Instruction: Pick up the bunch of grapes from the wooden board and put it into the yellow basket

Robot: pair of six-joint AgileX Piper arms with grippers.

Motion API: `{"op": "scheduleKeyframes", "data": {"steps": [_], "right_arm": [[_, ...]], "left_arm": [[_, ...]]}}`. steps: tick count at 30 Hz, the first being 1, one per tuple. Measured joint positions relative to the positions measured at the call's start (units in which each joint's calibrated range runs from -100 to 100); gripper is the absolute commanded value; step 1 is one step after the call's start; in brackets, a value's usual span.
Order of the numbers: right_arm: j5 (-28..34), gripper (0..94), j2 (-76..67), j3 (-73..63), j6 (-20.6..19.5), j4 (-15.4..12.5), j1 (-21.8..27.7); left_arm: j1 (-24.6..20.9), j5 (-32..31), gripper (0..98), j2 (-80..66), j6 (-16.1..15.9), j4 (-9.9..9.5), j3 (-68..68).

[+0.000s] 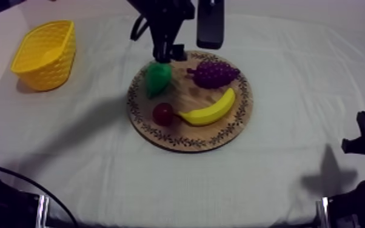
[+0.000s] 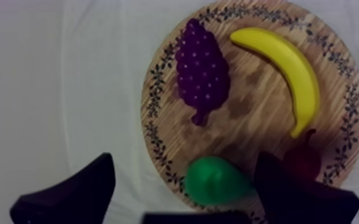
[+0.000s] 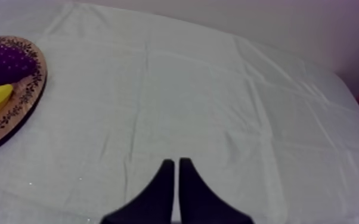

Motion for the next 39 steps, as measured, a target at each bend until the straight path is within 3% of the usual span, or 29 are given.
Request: {"op": "scheduleKeyframes", "data": {"steps": [39], "right_arm": [[0.0, 0.5, 0.0, 0.0, 0.0, 0.0, 0.0]], "left_arm": [[0.5, 1.9, 82.8, 28.0, 0.4, 4.18, -24.2]]}}
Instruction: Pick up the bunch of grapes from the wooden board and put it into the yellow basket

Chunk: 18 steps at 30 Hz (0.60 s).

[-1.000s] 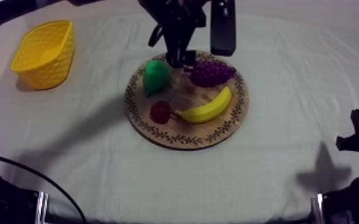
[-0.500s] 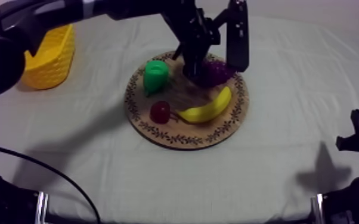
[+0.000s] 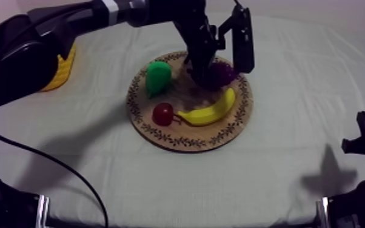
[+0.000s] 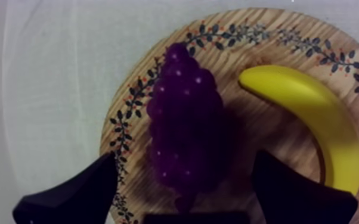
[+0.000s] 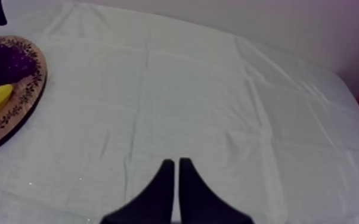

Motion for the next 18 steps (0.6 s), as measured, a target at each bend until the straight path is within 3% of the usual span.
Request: {"op": "scheduleKeyframes", "data": {"steps": [18], "right_arm": [[0.0, 0.5, 0.0, 0.0, 0.0, 0.0, 0.0]], "left_arm": [[-0.6, 3.4, 80.3, 8.4, -0.1, 0.89, -10.3]]}}
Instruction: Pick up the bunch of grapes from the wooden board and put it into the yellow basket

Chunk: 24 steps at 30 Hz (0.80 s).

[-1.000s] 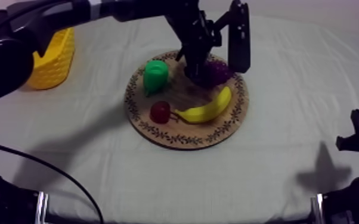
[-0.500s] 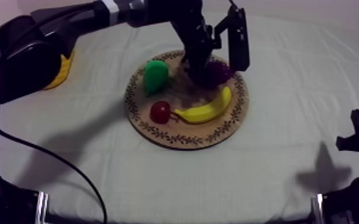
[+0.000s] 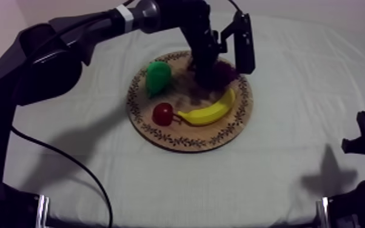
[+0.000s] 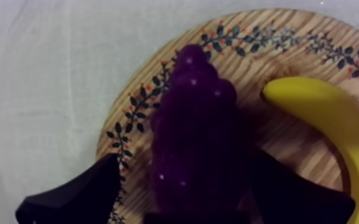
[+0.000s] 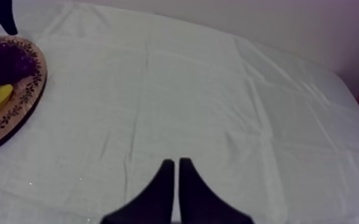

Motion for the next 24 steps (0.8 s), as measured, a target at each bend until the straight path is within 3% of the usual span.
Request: {"op": "scheduleKeyframes", "data": {"steps": [24], "right_arm": [[0.0, 0.5, 0.0, 0.0, 0.0, 0.0, 0.0]], "left_arm": [[0.1, 4.7, 76.0, 6.3, 1.1, 0.01, -7.6]]}}
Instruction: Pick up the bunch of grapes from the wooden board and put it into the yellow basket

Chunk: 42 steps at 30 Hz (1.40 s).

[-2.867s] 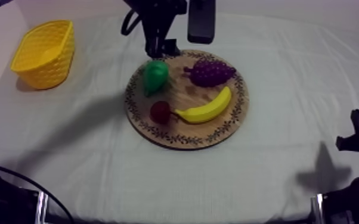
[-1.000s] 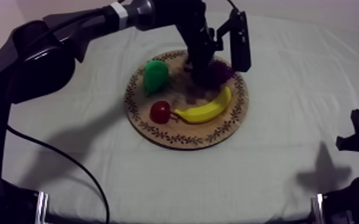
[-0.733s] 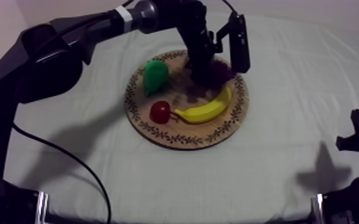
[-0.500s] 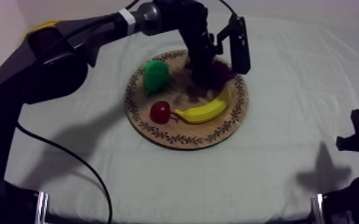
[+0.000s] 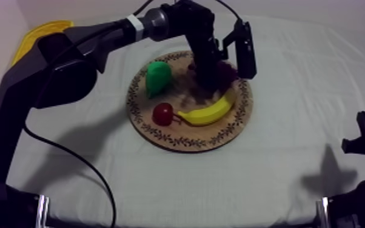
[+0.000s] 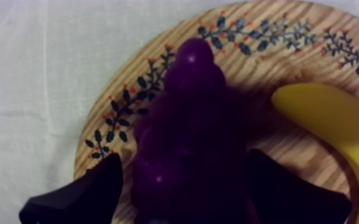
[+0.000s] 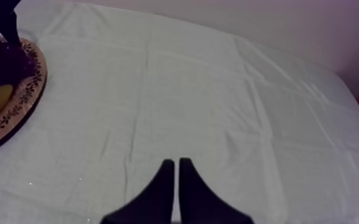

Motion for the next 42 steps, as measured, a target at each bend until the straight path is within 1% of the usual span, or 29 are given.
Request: {"op": "scheduleKeyframes", "data": {"steps": [5, 13, 16, 20, 25, 27, 29, 35, 39, 42], "right_arm": [[0.0, 0.5, 0.0, 0.0, 0.0, 0.0, 0.0], [0.0, 0.5, 0.0, 0.0, 0.0, 0.0, 0.0], [0.0, 0.5, 0.0, 0.0, 0.0, 0.0, 0.0], [0.0, 0.5, 0.0, 0.0, 0.0, 0.0, 0.0], [0.0, 0.5, 0.0, 0.0, 0.0, 0.0, 0.0], [0.0, 0.5, 0.0, 0.0, 0.0, 0.0, 0.0], [0.0, 0.5, 0.0, 0.0, 0.0, 0.0, 0.0], [0.0, 0.5, 0.0, 0.0, 0.0, 0.0, 0.0], [0.0, 0.5, 0.0, 0.0, 0.0, 0.0, 0.0], [0.0, 0.5, 0.0, 0.0, 0.0, 0.0, 0.0]], "left_arm": [[0.0, 0.1, 69.3, 0.3, 0.1, 0.0, -0.4], [0.0, -1.5, 51.7, -0.8, 0.3, 0.22, 1.2], [0.0, -2.6, 48.7, -1.8, 0.6, 0.17, 2.4], [0.5, -5.2, 48.0, -4.4, 0.9, -0.34, 6.0], [1.1, -10.3, 49.9, -9.8, 1.9, -1.16, 12.6], [1.5, -12.3, 50.7, -13.8, 2.8, -2.1, 16.8], [2.0, -13.0, 51.8, -17.0, 3.8, -2.82, 19.5], [3.3, -13.0, 54.0, -28.2, 7.7, -5.83, 26.4], [3.1, -12.4, 54.6, -35.7, 10.5, -7.01, 29.9], [2.4, -11.1, 55.2, -41.0, 13.3, -8.21, 32.3]]}}
